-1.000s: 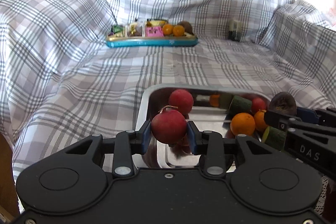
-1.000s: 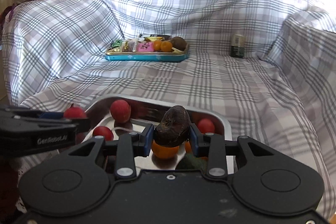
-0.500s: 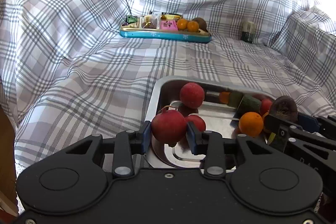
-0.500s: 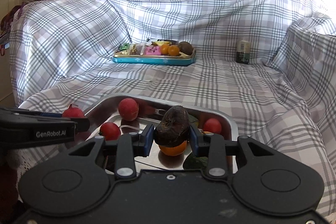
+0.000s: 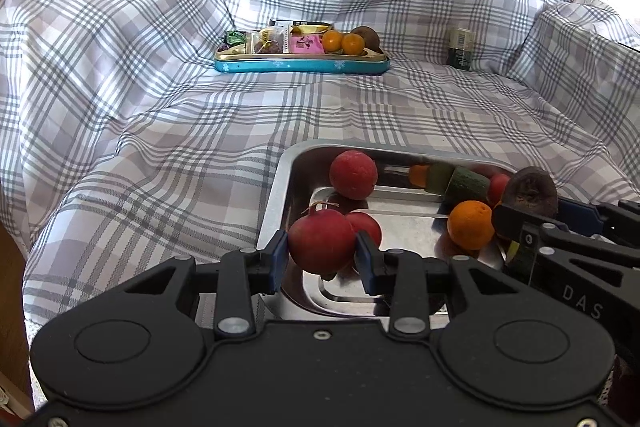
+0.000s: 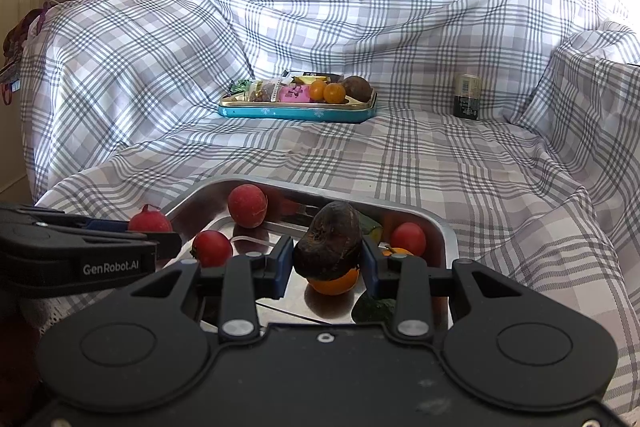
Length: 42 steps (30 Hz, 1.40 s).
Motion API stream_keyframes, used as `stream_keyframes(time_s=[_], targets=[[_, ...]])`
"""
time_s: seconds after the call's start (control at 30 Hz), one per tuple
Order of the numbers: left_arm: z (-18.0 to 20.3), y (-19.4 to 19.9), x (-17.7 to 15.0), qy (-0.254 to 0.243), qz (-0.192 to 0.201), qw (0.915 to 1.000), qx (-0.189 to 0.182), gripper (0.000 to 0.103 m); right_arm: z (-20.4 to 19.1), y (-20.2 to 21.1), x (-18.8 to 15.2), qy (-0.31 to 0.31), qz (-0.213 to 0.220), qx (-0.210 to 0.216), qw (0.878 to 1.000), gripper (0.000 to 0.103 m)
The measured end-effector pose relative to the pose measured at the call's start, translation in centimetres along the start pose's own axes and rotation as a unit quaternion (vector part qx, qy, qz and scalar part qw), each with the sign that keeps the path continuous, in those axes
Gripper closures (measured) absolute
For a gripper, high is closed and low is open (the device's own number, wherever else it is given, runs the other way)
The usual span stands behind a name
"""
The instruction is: Organize fruits
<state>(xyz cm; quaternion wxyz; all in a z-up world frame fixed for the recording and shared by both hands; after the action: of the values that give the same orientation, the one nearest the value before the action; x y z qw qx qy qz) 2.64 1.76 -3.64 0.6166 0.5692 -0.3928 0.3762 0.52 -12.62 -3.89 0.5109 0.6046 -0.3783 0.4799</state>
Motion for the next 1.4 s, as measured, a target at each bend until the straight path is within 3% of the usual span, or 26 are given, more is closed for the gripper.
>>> stream_keyframes(time_s=[0.97, 1.4], targets=[[0.19, -0.15, -0.15, -0.010, -0.011, 0.9999, 0.007, 0.056, 0.01, 0.01, 0.08, -0.002, -0.003, 0.001, 1.000, 0.065], [0.10, -0.20, -0.23, -0.014, -0.012, 0.9998, 0.009, 0.056, 0.42, -0.33, -0.13, -0.009, -0.009, -0.021, 1.000, 0.065]])
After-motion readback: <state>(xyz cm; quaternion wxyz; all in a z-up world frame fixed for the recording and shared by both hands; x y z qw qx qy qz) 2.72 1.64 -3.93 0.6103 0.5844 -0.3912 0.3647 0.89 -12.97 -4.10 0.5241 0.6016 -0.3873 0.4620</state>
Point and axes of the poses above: each gripper's, at about its wrist camera, not at the fingertips, and y roughly against the way its jaws point, z to its right, x to its top, the point moved 6 cm from there along -y, roughly the way its jaws point, and after that the axes turned 14 degrees about z, right-handed, at the moved point
